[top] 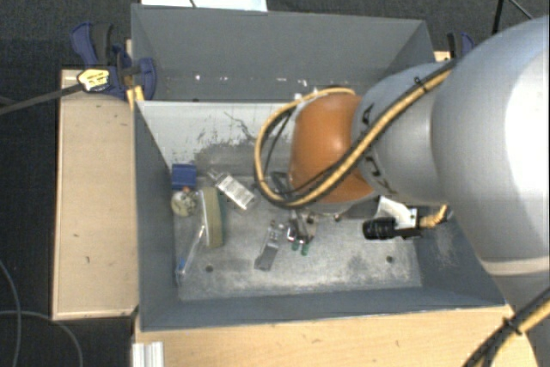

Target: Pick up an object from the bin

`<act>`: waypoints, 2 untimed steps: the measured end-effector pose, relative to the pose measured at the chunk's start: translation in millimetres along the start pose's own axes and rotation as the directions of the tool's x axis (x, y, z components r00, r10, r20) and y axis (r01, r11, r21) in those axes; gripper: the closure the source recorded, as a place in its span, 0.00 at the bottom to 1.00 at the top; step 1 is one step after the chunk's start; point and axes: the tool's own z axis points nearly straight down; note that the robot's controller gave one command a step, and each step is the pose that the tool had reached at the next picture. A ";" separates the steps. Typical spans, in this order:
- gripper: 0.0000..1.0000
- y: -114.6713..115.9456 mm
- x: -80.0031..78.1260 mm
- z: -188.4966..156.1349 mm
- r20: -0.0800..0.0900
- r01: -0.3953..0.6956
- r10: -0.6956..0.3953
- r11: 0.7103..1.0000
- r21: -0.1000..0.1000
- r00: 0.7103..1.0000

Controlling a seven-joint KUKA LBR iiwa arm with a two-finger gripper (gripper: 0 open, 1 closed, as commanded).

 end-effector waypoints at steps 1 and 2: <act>0.00 80.8 -14.9 32.5 0.002 0.122 -0.122 0.992 -0.004 0.992; 0.00 85.4 65.9 33.6 -0.001 0.141 -0.141 0.990 -0.004 0.990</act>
Offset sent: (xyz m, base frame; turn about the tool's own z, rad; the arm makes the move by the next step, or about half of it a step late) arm 0.0392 0.0688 -0.0349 -0.1172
